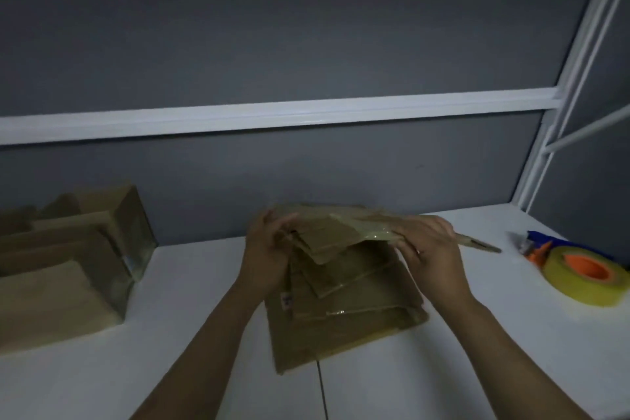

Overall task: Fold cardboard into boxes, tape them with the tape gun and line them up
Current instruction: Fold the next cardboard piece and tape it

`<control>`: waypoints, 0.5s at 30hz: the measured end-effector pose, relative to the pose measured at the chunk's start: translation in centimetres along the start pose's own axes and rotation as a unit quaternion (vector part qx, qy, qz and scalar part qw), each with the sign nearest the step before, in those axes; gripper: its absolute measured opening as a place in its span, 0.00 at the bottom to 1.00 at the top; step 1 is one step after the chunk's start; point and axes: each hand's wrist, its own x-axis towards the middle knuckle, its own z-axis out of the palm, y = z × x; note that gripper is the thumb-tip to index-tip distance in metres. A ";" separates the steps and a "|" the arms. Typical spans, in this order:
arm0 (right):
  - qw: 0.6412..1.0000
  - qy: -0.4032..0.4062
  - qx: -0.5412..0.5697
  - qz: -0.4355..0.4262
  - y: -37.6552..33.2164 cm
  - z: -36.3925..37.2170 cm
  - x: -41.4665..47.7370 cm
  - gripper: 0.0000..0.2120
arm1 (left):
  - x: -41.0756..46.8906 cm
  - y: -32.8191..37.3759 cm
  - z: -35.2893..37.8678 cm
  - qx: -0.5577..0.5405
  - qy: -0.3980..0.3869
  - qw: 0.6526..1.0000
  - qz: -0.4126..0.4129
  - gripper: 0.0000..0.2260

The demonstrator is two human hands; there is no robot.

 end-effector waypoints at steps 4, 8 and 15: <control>0.997 0.065 0.012 0.037 1.7 -3.6 3.0 0.14 | 3.7 1.9 0.4 0.052 -0.070 0.994 0.061 0.32; 0.985 0.101 0.077 0.114 3.6 -7.7 5.6 0.06 | 6.4 4.0 2.2 0.046 -0.111 0.990 0.070 0.25; 0.957 0.082 0.186 0.208 9.6 -13.3 10.8 0.06 | 10.4 9.7 7.5 0.069 -0.017 0.994 0.078 0.32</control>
